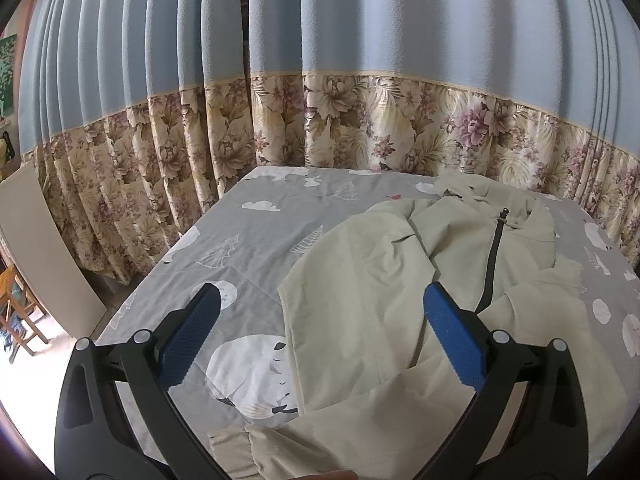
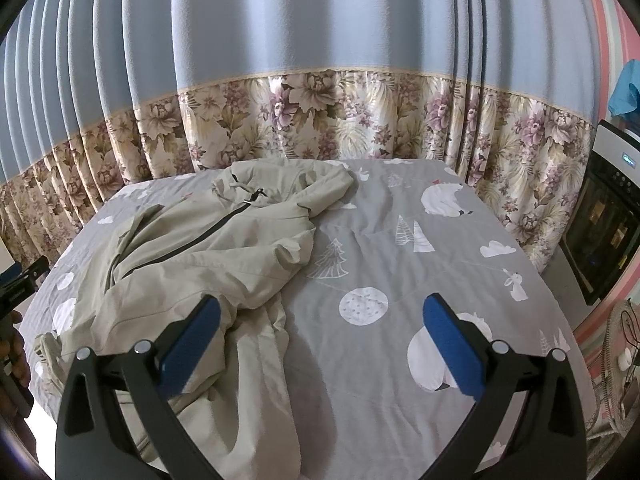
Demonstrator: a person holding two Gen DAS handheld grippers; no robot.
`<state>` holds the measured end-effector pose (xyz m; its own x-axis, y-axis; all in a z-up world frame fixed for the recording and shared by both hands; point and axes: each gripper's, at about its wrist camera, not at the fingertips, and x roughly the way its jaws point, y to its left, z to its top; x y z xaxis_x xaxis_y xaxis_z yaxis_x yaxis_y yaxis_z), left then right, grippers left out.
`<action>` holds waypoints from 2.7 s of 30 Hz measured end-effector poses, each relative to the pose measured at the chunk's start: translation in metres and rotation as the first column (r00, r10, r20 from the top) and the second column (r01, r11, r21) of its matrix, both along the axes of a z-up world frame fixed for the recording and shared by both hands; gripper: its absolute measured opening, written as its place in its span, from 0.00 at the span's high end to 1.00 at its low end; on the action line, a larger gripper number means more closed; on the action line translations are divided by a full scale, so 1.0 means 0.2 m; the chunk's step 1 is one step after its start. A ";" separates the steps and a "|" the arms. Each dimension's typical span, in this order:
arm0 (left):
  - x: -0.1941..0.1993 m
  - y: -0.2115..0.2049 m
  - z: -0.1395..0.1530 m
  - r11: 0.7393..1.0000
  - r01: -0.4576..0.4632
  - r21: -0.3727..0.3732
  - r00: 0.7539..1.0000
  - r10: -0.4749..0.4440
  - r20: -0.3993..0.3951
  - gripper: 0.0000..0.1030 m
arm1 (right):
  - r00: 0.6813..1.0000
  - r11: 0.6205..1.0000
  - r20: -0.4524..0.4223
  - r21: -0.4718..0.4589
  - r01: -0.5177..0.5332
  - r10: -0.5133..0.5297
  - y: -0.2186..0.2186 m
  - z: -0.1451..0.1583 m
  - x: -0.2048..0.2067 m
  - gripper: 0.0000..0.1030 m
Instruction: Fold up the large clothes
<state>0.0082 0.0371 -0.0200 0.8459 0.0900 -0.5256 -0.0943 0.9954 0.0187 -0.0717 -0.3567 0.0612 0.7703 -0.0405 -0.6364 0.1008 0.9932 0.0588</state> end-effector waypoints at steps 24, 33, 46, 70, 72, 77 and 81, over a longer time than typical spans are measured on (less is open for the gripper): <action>0.00 0.08 0.01 1.000 -0.011 -0.003 1.000 0.011 0.004 0.03 | 1.000 1.000 -0.003 0.003 -0.029 0.029 0.06 -0.01 0.00 0.02; -0.01 0.10 0.01 1.000 -0.007 -0.002 1.000 0.007 -0.001 0.03 | 0.999 0.999 -0.005 0.007 -0.034 0.034 0.07 -0.01 0.00 0.02; 0.02 0.16 -0.02 1.000 -0.008 0.014 1.000 0.008 -0.012 0.03 | 0.982 0.985 -0.091 0.077 -0.157 0.164 0.34 -0.15 0.11 0.02; 0.16 0.19 -0.07 0.999 -0.012 0.033 0.998 0.014 -0.055 0.03 | 0.943 0.957 -0.189 0.146 -0.250 0.275 0.45 -0.36 0.33 0.97; 0.17 0.19 -0.06 0.999 -0.008 0.042 0.999 0.010 -0.051 0.03 | 0.963 0.969 -0.138 0.119 -0.216 0.231 0.33 -0.26 0.32 0.97; 0.24 0.15 -0.03 0.999 0.016 0.052 0.999 -0.013 -0.047 0.03 | 0.995 0.996 -0.053 0.030 -0.083 0.085 -0.05 -0.04 0.42 0.97; 0.32 0.08 -0.01 0.996 0.036 0.081 0.999 -0.033 -0.041 0.03 | 1.000 0.993 -0.002 -0.118 0.023 -0.024 -0.36 0.04 0.60 1.00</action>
